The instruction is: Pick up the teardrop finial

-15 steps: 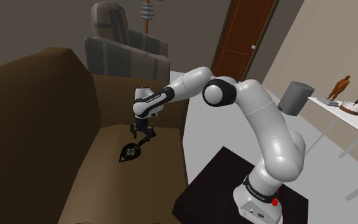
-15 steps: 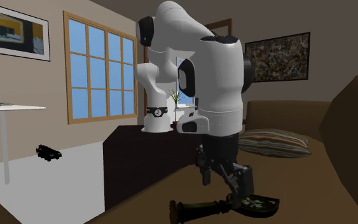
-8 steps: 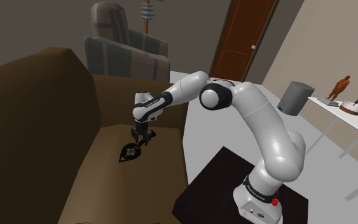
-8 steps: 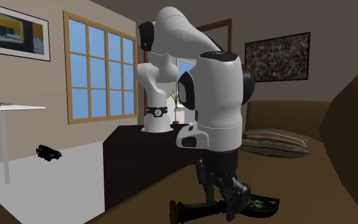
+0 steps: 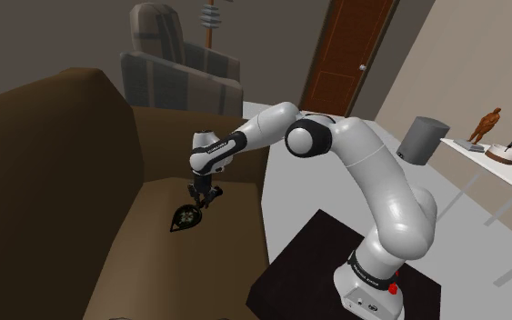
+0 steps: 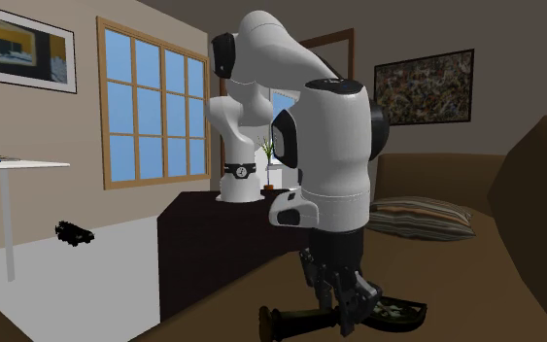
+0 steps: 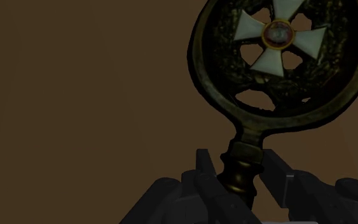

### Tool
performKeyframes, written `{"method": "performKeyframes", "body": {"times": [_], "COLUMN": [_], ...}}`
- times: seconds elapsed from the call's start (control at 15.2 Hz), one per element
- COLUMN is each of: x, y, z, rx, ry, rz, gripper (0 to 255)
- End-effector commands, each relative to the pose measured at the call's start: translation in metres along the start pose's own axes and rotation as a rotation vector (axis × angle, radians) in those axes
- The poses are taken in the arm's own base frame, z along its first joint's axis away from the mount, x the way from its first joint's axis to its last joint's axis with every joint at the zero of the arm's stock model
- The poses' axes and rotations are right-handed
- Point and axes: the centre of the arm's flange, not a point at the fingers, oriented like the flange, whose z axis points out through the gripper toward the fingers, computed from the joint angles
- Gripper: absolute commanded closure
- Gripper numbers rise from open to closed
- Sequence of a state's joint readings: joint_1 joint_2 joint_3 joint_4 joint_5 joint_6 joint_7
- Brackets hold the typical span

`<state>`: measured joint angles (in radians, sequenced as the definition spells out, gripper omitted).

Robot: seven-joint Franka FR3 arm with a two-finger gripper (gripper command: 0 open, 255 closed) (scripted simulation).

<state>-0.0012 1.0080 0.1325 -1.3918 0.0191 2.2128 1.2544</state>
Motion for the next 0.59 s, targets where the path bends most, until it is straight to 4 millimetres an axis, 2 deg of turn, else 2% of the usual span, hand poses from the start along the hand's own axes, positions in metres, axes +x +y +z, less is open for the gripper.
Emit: {"method": "performKeyframes", "body": {"times": [0.0, 0.53], "x": [0.000, -0.007], "y": [0.000, 0.006], "z": [0.001, -0.041], "rx": [0.000, 0.000], "ry": [0.000, 0.000], "rz": [0.000, 0.000], "gripper": [255, 255]}}
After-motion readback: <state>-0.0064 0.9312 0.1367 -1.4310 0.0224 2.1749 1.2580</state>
